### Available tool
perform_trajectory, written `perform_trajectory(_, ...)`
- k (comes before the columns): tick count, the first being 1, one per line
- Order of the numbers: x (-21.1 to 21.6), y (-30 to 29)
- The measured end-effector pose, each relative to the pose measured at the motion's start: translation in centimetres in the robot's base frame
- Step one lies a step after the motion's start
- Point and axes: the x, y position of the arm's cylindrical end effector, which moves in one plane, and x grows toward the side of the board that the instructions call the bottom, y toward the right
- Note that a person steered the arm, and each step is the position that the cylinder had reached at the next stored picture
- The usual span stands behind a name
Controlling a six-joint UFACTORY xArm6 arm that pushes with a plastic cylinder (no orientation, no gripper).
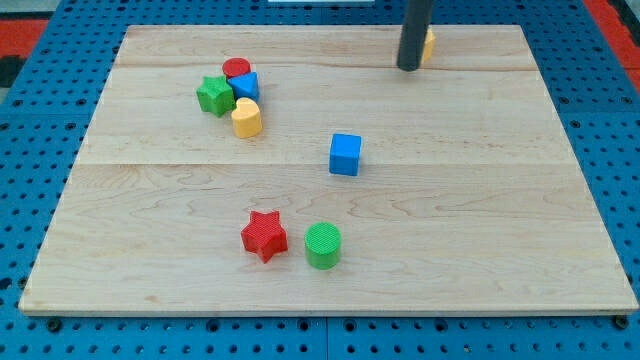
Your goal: Move the yellow heart into the yellow hexagon
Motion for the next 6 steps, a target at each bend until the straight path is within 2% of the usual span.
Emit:
perform_trajectory(2,13.8,-11.8)
perform_trajectory(3,14.0,-19.4)
perform_trajectory(5,7.0,-21.3)
perform_trajectory(6,6.8,-19.9)
